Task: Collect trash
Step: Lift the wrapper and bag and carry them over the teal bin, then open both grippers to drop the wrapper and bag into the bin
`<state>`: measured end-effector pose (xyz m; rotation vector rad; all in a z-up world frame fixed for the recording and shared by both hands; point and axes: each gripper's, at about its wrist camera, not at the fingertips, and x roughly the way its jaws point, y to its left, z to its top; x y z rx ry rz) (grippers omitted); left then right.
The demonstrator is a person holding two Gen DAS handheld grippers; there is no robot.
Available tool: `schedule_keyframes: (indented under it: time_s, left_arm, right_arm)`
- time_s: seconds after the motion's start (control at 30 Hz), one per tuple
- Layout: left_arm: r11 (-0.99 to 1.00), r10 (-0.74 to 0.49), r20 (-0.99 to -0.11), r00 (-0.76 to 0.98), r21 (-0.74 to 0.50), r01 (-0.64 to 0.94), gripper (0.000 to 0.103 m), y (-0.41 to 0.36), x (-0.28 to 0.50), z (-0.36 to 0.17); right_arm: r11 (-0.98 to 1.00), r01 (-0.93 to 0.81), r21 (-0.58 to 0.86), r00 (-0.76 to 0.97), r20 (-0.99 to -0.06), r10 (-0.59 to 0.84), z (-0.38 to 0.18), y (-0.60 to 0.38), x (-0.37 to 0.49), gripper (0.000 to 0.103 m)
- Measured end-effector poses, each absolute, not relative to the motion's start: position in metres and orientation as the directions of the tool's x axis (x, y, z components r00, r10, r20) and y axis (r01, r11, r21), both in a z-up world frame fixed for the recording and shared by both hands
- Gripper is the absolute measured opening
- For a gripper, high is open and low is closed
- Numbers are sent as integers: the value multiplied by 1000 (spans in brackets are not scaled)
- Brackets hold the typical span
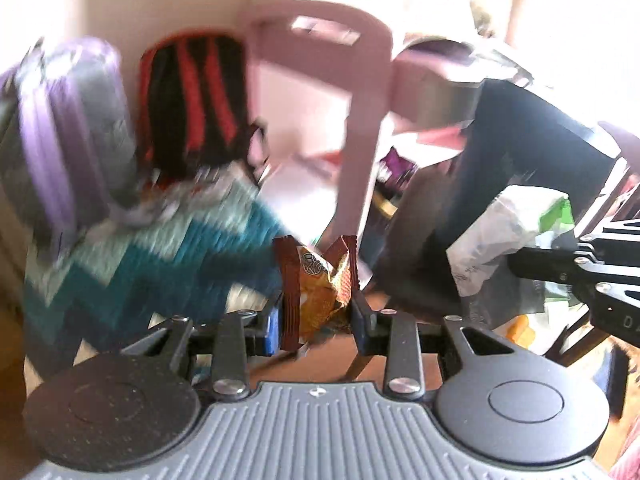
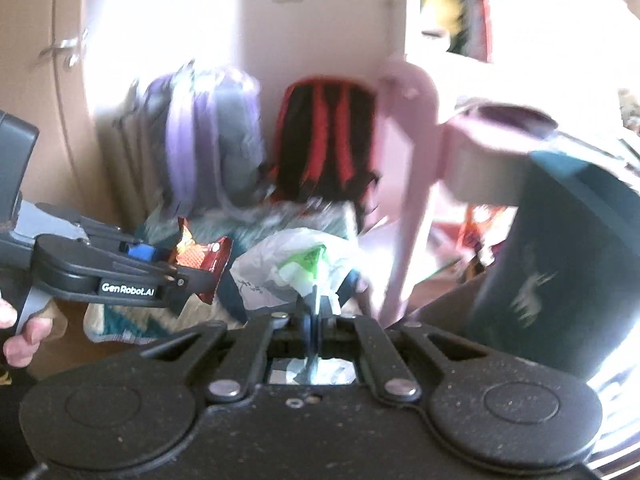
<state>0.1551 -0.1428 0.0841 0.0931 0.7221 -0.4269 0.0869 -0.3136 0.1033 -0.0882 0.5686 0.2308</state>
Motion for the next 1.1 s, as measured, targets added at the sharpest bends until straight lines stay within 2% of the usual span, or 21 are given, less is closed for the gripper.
schedule_keyframes:
  time_s: [0.27,0.47,0.6,0.77,1.1]
  left_arm:
    - [859,-449,-565,692,-60,508,34,-226,165,160]
    - [806,-516,-535,669,-38,591,34,-300,177,199]
    - [777,-553,-516,654,-37,628,34,-344,190,214]
    - [748,-578,-534,617,-44,662,34,-398,208,217]
    - [727,-555,-628,546,-46,686,34,-468,245,177]
  right_arm:
    - [996,-94,-14,908,-411,79,177,-387,89,2]
    - [999,34,8,926,-375,-29,208,-447,102,2]
    - [993,116,19,919,-382,-100,214,-482,112,2]
    - [982,187,34,901,-405,-158,210,-520,130,3]
    - [970,228,87,863,-479,-160,178,-569,168,4]
